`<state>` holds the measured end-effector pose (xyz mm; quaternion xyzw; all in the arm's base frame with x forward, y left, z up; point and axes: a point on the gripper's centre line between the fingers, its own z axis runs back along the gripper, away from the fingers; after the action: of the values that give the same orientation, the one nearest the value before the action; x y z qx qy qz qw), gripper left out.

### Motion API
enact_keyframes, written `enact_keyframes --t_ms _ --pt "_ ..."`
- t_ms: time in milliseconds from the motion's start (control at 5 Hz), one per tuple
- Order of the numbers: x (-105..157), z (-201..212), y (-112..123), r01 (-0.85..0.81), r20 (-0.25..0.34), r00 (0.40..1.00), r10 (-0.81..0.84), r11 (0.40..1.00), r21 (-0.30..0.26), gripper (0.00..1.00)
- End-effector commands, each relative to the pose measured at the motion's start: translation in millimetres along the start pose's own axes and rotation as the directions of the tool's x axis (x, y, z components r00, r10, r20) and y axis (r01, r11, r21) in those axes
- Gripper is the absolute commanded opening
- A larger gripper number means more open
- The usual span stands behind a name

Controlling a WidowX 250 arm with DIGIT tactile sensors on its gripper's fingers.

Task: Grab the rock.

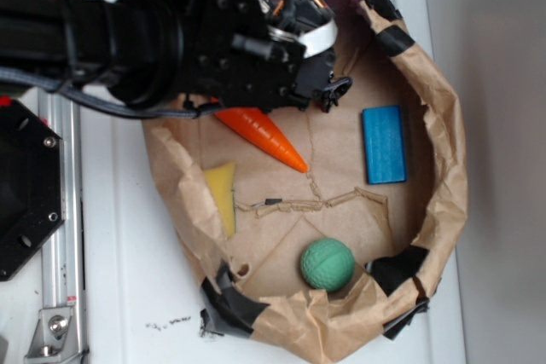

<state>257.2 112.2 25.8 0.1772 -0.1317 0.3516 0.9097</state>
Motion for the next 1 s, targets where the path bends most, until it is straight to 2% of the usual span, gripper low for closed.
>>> enact_keyframes --t_ms 0,200,400,600,800 --pt "15 77 1 0.111 0.069 0.993 -0.099 0.974 -0.196 0.00" --pt "19 127 -6 0.209 0.111 0.977 -0.182 0.920 -0.331 0.00" --pt "15 171 -15 0.378 0.165 0.925 -0.343 0.776 -0.506 0.00" --pt "10 179 -38 0.538 0.152 0.831 -0.536 0.701 -0.469 0.00" --pt "13 173 -55 0.553 0.117 0.813 -0.570 0.696 -0.458 0.00"
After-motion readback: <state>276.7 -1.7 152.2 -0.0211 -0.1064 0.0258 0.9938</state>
